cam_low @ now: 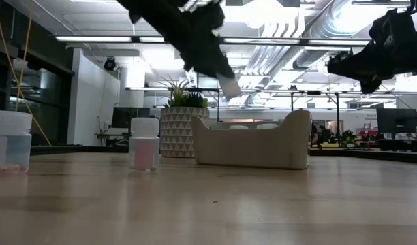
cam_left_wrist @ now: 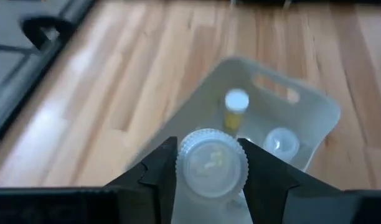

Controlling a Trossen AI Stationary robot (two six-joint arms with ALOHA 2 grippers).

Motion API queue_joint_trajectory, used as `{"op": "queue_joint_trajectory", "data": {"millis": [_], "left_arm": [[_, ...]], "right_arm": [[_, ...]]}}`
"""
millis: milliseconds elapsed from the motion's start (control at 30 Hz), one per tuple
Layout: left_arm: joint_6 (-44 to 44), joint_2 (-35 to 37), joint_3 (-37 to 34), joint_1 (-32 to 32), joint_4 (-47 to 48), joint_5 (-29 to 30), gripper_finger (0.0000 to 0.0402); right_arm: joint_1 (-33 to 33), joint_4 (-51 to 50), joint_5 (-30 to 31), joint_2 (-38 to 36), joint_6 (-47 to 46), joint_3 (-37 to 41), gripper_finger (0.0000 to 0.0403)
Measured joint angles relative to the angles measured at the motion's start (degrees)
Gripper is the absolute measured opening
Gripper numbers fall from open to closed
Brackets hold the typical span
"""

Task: Pick and place pill bottles into a basket
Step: Put the white pill bottle into the white bin, then put the transparent capsule bottle into the white bin

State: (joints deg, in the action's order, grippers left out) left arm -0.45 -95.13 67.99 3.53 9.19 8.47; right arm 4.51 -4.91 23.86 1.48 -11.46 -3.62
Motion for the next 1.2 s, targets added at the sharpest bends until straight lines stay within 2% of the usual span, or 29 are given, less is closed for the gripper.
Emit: {"op": "queue_joint_trajectory", "data": {"millis": [400,567,900,1200], "left_arm": [[-1.08,-8.60,-0.02,0.98,0.88,-0.64,0.0189],[-0.81,-9.83,-0.02,0.98,1.11,-0.48,0.0181],[-0.83,-9.84,0.00,0.98,1.18,2.35,0.0215],[-0.82,-9.77,0.00,0.98,1.15,2.58,0.0214]], "right_arm": [[-0.01,-0.46,0.04,0.01,0.00,0.00,0.0003],[-0.02,-0.58,0.02,0.02,0.00,-0.02,0.0004],[0.00,-0.70,0.02,0.02,0.00,-0.04,0.0003],[0.00,-0.83,0.02,0.02,0.00,-0.07,0.0004]]}}
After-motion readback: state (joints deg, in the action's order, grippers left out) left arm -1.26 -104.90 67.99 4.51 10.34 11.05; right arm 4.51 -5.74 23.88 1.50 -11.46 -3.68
